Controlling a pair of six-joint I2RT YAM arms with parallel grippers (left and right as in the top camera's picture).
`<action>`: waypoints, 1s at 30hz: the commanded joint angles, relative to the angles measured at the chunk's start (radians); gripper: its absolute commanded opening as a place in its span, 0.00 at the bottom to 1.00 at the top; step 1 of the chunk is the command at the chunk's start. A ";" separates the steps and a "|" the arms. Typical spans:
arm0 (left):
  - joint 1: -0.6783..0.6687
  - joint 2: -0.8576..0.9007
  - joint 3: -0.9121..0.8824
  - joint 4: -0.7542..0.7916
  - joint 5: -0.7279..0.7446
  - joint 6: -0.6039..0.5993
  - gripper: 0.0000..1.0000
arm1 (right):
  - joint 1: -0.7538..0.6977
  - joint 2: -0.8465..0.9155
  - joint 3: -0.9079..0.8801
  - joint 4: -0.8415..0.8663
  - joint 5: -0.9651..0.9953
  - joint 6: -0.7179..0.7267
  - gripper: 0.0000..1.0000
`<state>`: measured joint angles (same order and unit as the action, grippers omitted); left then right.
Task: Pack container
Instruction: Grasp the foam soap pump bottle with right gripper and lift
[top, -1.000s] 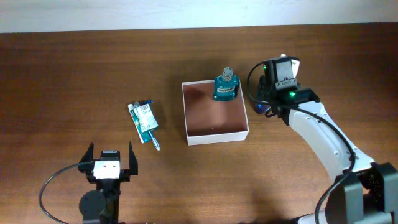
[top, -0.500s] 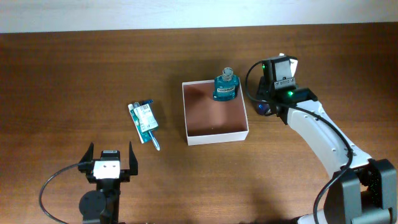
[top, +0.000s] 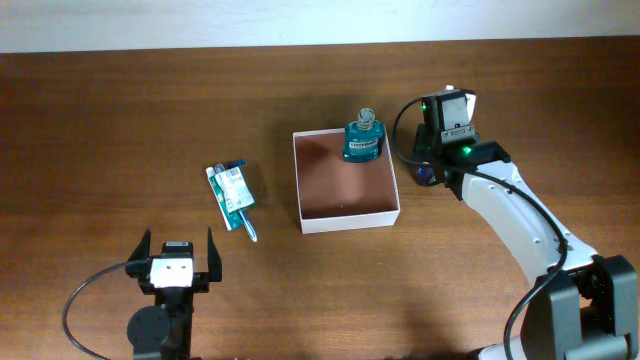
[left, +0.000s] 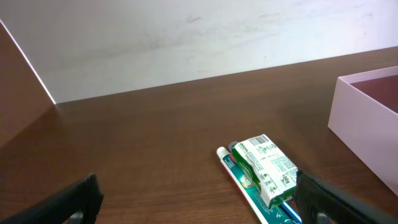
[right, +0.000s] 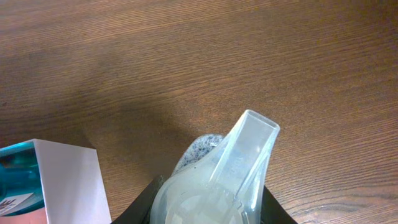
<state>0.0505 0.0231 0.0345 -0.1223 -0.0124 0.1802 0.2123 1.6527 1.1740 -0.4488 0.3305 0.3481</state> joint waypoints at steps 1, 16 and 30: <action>-0.005 -0.006 -0.007 0.003 -0.007 0.016 0.99 | 0.004 -0.006 -0.013 -0.001 0.006 -0.031 0.24; -0.005 -0.006 -0.007 0.003 -0.007 0.016 0.99 | 0.005 -0.089 -0.013 0.004 0.006 -0.057 0.25; -0.005 -0.006 -0.007 0.003 -0.007 0.016 0.99 | 0.005 -0.245 -0.012 -0.087 0.005 -0.112 0.25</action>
<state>0.0505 0.0231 0.0345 -0.1223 -0.0124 0.1802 0.2123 1.4918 1.1587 -0.5327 0.3225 0.2531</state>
